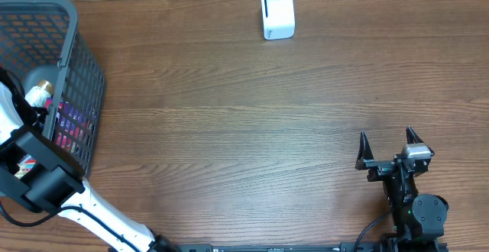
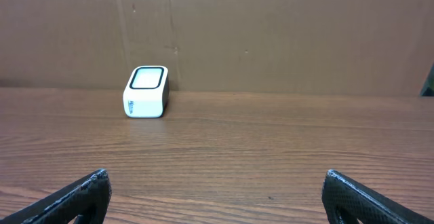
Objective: Scan the item barcode
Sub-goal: 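Grasp the yellow snack bag and pink Carefree box with left gripper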
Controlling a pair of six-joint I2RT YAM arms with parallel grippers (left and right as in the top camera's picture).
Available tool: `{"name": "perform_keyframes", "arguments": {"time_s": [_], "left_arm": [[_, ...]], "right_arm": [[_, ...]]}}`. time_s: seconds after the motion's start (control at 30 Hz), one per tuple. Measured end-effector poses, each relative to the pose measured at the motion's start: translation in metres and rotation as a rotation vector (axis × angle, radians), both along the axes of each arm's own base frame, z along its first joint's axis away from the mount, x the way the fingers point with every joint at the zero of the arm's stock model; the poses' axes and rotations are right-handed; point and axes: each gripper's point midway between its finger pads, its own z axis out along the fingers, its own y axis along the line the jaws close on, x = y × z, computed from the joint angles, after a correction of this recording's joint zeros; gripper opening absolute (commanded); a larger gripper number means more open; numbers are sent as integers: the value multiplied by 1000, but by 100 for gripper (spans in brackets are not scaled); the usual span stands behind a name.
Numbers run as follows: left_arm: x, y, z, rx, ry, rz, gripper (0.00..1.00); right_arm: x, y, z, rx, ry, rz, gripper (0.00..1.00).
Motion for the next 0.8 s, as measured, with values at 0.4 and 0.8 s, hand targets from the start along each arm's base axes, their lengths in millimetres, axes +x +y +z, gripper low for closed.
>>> {"name": "perform_keyframes", "arguments": {"time_s": [0.4, 0.8], "left_arm": [[-4, -4, -7, -2, -5, -9, 17], [-17, -10, -6, -31, 57, -24, 4]], "right_arm": [[0, 0, 0, 0, -1, 0, 100], [0, 0, 0, 0, 0, 0, 100]]}}
